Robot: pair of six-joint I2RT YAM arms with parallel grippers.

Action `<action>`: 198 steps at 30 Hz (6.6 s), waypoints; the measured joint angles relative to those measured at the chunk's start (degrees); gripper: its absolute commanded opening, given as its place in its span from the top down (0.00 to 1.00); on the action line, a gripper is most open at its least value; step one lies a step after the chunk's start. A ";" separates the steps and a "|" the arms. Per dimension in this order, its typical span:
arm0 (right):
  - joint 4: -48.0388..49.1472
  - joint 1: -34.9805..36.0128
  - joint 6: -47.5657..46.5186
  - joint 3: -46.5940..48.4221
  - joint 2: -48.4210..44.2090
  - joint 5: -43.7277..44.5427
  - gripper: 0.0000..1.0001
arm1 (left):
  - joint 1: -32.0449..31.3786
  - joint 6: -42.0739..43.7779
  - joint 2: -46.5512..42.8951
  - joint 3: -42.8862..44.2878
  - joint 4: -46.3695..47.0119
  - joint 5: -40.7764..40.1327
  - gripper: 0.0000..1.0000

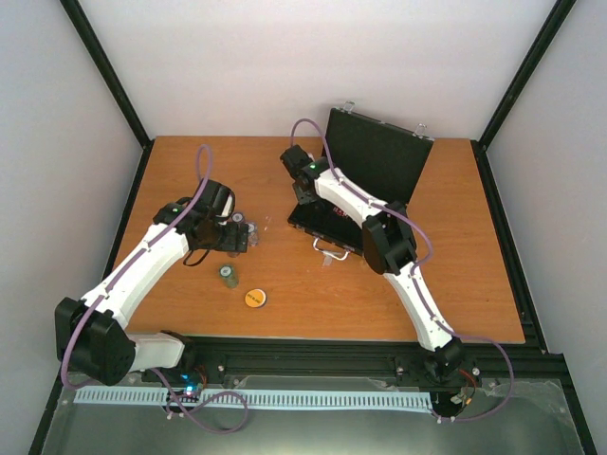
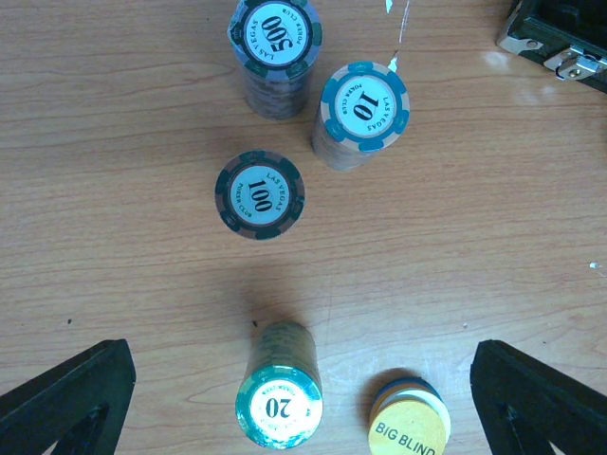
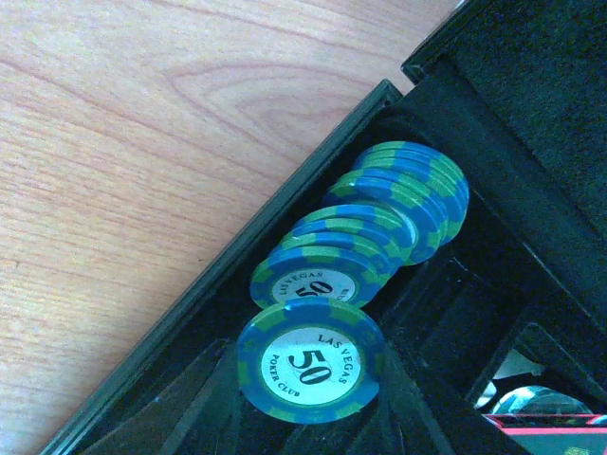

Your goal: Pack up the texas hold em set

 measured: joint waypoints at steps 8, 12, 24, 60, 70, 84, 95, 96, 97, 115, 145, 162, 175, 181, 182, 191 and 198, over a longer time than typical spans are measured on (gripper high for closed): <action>0.44 -0.20 0.85 -0.37 1.29 -0.15 0.62 | 0.00 0.04 0.07 0.00 0.00 0.00 0.00; 0.70 -0.20 1.16 -0.37 1.42 -0.13 0.57 | 0.02 0.07 0.07 0.00 0.00 0.00 0.00; 1.29 -0.20 1.77 -0.37 1.84 0.11 0.57 | 0.02 0.15 0.07 0.00 0.00 0.00 0.00; 3.28 -0.35 2.10 -0.57 1.81 1.20 0.42 | 0.02 0.50 0.59 0.00 0.00 0.02 0.00; 3.67 -0.90 1.57 -0.59 1.09 1.38 0.11 | 0.00 0.50 0.59 0.00 0.11 0.13 0.00; 4.48 -0.61 0.52 -0.96 -4.02 -2.36 0.03 | 0.02 0.48 0.61 0.00 0.26 0.37 0.00; -0.04 3.28 -0.90 -12.09 -17.40 -6.08 0.00 | 0.00 0.46 0.57 3.23 -0.63 -0.07 0.00; -0.57 4.13 -0.98 -13.81 -19.04 -6.62 0.00 | 0.00 0.46 0.48 4.04 -0.90 -0.15 0.00; -1.18 5.03 -1.07 -15.39 -20.59 -7.08 0.00 | 0.02 0.44 0.28 4.76 -1.09 -0.26 0.00; -4.09 28.61 2.43 -31.95 -29.49 -21.59 0.00 | 0.00 -3.06 -12.94 10.25 -6.91 -1.81 0.00; -12.41 30.64 7.04 -13.94 -8.70 -24.22 0.00 | 0.07 -4.15 -20.70 9.20 -12.52 -2.67 0.00; -10.95 30.40 7.96 -15.54 -7.32 -25.29 0.32 | 0.07 -4.11 -20.52 8.57 -12.52 -2.69 0.00; -9.07 30.34 8.28 -19.17 -9.31 -25.92 0.16 | 0.07 -4.11 -20.52 8.26 -12.55 -2.67 0.00; -8.66 30.34 8.35 -20.26 -9.94 -25.97 0.17 | 0.07 -4.11 -20.52 8.17 -12.52 -2.67 0.00; -8.50 30.34 8.35 -20.46 -10.05 -25.94 0.18 | 0.07 -4.11 -20.52 8.07 -12.52 -2.67 0.00; -8.39 30.03 8.02 -20.79 -10.19 -25.83 0.36 | 0.07 -4.11 -20.52 7.69 -12.52 -2.67 0.00; -8.33 29.44 7.39 -20.83 -10.19 -26.86 0.58 | 0.07 -4.13 -20.52 7.67 -12.52 -2.67 0.00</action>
